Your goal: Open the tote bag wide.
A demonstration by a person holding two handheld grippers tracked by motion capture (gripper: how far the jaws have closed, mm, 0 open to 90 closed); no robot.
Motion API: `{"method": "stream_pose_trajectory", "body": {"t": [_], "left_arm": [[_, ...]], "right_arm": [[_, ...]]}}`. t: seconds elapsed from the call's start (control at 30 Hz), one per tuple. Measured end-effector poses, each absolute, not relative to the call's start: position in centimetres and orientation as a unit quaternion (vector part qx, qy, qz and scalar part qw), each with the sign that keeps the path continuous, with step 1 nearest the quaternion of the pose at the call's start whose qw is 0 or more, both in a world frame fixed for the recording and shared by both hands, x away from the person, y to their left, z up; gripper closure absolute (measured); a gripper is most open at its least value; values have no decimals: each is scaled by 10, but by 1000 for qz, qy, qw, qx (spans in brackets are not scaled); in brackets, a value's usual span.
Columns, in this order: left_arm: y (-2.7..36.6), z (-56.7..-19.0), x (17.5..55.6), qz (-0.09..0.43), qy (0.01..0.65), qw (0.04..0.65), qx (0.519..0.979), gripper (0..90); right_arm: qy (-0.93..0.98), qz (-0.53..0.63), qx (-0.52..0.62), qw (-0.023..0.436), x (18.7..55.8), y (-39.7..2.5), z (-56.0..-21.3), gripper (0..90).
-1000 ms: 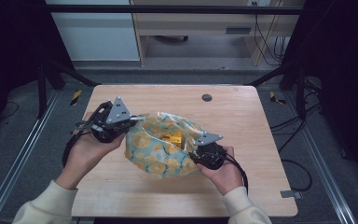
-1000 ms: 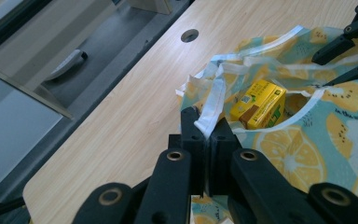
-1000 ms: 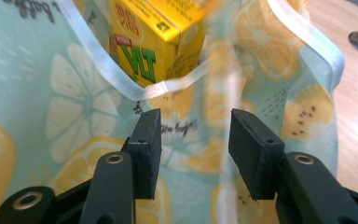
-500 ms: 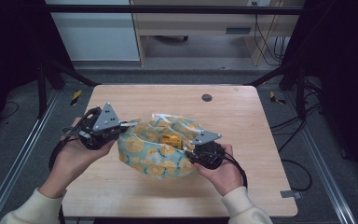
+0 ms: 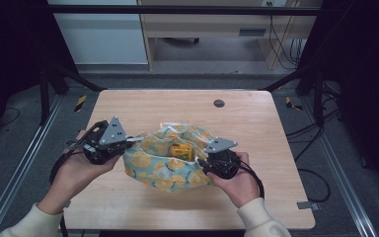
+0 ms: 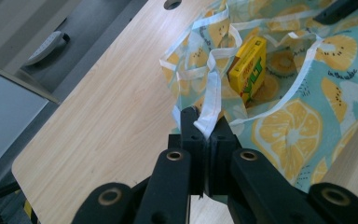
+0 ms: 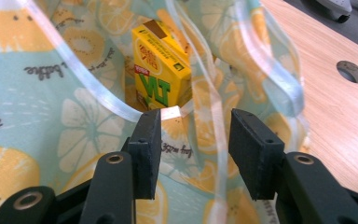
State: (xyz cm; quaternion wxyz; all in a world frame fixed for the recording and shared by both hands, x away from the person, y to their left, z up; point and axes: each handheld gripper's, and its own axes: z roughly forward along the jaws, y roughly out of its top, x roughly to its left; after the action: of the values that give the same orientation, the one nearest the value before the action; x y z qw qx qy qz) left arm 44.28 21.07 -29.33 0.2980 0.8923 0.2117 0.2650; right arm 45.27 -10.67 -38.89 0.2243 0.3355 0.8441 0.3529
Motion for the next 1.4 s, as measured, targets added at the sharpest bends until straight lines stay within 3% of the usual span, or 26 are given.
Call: {"method": "stream_pose_trajectory", "body": {"t": [0.43,0.7,1.1,1.4], "left_arm": [[225,-296,428,268,211,294,893,875],[220,-332,445,240,217,241,915,869],[221,-377,457,197,227,209,931,874],[223,-387,456,177,209,175,946,874]], "right_arm": [[842,356,333,230,452,-109,-380,545],[852,348,323,218,460,-94,-391,533],[851,352,322,219,456,-98,-391,534],[846,353,328,227,460,-107,-388,527]]}}
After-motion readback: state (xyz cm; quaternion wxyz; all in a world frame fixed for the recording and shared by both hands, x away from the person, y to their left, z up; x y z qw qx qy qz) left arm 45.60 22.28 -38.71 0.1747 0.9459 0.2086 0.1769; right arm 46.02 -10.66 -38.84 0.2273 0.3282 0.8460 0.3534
